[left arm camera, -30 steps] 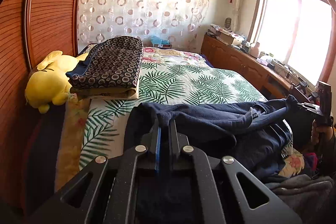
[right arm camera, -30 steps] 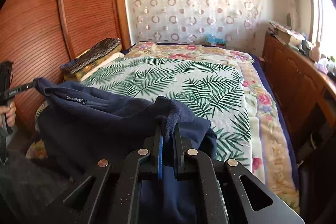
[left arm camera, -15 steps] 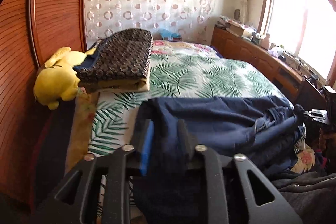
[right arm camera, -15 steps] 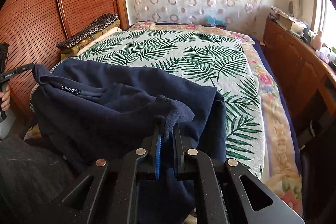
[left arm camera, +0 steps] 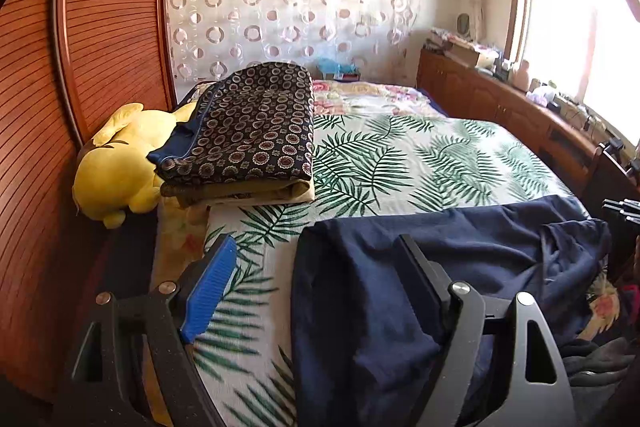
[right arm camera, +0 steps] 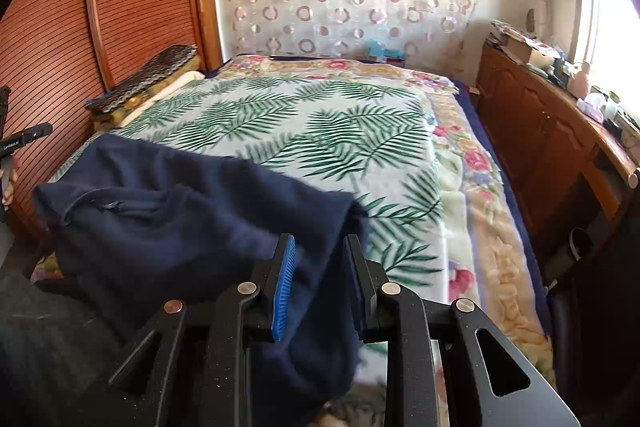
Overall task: Fold small clothes
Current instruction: 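Lower the lifted hem onto the shirt and open both grippers, then grasp the shirt edge with both grippers, lift high and fold it over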
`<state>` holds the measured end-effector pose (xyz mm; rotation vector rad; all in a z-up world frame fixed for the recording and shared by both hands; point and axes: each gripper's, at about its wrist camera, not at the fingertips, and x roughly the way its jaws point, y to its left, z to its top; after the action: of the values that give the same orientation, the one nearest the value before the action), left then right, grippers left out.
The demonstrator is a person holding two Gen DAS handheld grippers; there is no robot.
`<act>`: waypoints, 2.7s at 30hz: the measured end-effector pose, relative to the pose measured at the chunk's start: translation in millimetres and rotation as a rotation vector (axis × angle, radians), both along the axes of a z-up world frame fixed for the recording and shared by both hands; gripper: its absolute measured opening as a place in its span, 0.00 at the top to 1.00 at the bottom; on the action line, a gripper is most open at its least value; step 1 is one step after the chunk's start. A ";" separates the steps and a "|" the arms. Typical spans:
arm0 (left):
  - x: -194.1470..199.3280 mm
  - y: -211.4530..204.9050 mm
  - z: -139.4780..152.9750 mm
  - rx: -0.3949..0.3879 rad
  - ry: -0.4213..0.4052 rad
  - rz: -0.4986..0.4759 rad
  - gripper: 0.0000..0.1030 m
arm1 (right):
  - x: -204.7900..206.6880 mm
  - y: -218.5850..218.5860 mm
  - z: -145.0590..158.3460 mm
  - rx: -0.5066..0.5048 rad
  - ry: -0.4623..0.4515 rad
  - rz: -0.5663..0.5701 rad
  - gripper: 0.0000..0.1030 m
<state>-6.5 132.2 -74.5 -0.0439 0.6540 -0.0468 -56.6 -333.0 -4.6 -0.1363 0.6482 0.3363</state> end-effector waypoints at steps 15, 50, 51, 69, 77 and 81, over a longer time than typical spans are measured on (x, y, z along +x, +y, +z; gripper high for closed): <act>79.5 -22.9 -55.1 0.017 0.167 -0.071 0.22 | 71.5 19.8 -23.9 0.086 0.115 0.002 0.76; 88.9 -25.3 -73.7 0.025 0.241 -0.094 0.18 | 82.1 20.8 -18.8 0.002 0.095 -0.043 0.33; 88.7 -22.5 -72.3 0.022 0.243 -0.090 0.18 | 82.4 21.0 -20.2 -0.007 0.093 -0.044 0.31; 86.3 -4.0 -71.0 -0.056 0.212 -0.125 0.72 | 85.2 20.6 -21.8 -0.015 0.103 -0.032 0.28; 64.6 -11.3 -59.2 -0.068 0.140 -0.122 0.93 | 70.9 27.4 -18.8 0.005 0.104 0.060 0.82; 38.0 -13.6 -30.9 -0.125 0.033 -0.118 0.94 | 52.2 25.4 -11.0 0.055 0.066 0.056 0.86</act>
<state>31.5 118.7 -105.4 -0.1263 0.6857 -0.2012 -4.3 -307.6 -15.7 -0.0907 0.7010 0.4133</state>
